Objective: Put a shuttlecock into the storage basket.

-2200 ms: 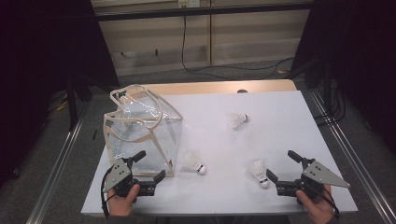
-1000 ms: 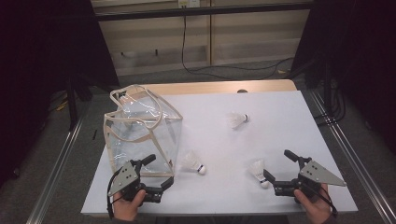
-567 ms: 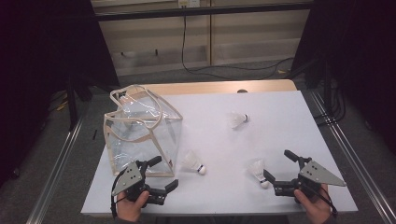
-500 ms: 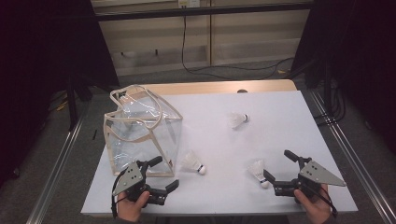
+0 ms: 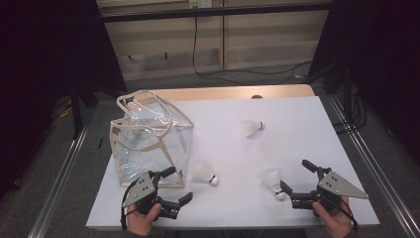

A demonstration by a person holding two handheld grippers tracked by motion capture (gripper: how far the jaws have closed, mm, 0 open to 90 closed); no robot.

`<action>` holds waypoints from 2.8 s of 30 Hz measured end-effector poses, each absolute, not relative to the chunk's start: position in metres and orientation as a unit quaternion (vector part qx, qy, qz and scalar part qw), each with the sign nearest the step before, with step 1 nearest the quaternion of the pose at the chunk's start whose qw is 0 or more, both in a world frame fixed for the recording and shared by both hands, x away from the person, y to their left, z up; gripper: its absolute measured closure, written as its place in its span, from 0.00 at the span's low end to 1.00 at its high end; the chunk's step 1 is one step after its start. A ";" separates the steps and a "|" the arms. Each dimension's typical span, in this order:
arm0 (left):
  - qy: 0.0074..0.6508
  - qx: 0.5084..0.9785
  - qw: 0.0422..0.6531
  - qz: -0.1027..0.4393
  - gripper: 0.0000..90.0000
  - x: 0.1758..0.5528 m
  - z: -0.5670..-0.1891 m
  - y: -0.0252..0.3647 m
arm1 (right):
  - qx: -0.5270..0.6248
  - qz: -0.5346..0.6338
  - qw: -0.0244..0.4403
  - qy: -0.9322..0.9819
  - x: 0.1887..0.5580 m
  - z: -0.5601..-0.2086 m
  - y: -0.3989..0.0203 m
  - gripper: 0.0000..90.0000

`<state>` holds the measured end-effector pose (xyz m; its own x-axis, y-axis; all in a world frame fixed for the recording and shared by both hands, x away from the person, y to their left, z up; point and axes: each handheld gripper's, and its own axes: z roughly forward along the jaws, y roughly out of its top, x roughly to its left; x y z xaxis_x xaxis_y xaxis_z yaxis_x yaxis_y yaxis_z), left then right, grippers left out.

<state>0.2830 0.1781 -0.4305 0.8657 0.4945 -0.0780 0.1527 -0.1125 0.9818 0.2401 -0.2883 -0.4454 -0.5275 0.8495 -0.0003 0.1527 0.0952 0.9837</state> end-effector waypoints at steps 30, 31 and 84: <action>0.229 0.747 0.610 0.134 0.03 0.281 -0.429 0.156 | 0.371 0.561 0.314 0.670 0.239 -0.444 -0.288 0.00; 0.227 0.748 0.608 0.136 0.03 0.281 -0.429 0.155 | 0.369 0.561 0.314 0.671 0.239 -0.444 -0.288 0.00; 0.299 0.775 0.529 0.172 0.02 0.295 -0.436 0.080 | 0.365 0.560 0.316 0.673 0.238 -0.444 -0.288 0.00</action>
<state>0.2953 0.0805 -0.4357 0.7613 0.6465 -0.0495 0.2818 -0.2612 0.9232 0.2381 -0.2884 -0.4440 -0.5326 0.8462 -0.0164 0.1369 0.1053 0.9850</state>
